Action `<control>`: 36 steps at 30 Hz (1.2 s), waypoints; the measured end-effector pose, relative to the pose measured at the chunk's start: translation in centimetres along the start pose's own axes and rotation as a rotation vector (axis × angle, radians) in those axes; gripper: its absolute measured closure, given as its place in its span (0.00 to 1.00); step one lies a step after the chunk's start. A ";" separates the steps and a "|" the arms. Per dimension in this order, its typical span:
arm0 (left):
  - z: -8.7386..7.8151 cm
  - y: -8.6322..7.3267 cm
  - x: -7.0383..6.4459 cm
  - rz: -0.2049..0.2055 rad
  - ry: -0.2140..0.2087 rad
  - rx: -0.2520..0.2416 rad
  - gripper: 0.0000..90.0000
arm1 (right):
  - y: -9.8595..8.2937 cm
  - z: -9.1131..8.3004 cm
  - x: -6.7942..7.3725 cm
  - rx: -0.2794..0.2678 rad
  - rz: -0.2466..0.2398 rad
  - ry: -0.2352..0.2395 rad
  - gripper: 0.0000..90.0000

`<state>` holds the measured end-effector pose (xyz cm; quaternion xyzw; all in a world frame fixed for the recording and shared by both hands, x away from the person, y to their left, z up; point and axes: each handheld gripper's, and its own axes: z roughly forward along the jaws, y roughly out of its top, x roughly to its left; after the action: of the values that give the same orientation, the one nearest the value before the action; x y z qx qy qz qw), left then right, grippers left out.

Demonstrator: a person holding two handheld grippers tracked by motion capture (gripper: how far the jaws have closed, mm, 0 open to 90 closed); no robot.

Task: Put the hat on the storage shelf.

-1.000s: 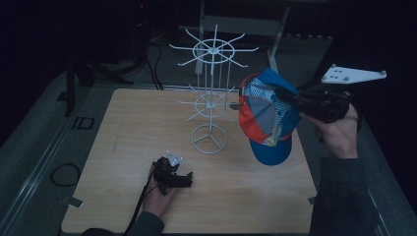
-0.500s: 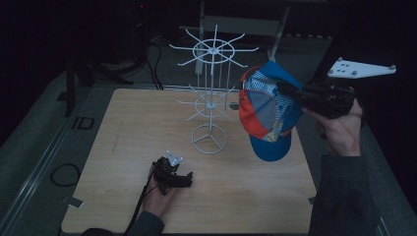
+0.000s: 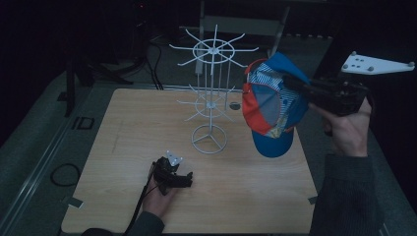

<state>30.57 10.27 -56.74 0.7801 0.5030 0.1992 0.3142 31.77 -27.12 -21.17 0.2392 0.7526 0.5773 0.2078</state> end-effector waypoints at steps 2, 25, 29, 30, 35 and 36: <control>0.0 0.0 0.0 0.000 0.000 0.000 0.03 | 0.2 -0.1 0.2 -0.011 -0.003 0.006 0.99; 0.0 0.0 0.0 0.000 0.003 -0.002 0.03 | -1.4 4.9 1.1 0.073 -0.007 0.070 0.99; 0.0 0.0 0.0 0.003 0.004 -0.002 0.03 | -2.3 5.7 1.0 0.121 -0.004 0.064 0.97; 0.0 0.0 0.0 0.004 0.003 0.000 0.03 | -2.4 5.8 1.0 0.129 -0.005 0.061 0.96; 0.0 0.0 0.0 0.000 0.000 0.002 0.03 | -3.0 6.2 1.1 0.156 -0.023 0.048 0.77; 0.0 0.0 0.0 0.000 0.000 0.001 0.03 | -3.1 6.2 1.1 0.155 -0.022 0.045 0.74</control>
<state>30.56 10.27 -56.74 0.7802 0.5033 0.1990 0.3135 34.17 -22.35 -25.74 0.2334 0.8021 0.5201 0.1780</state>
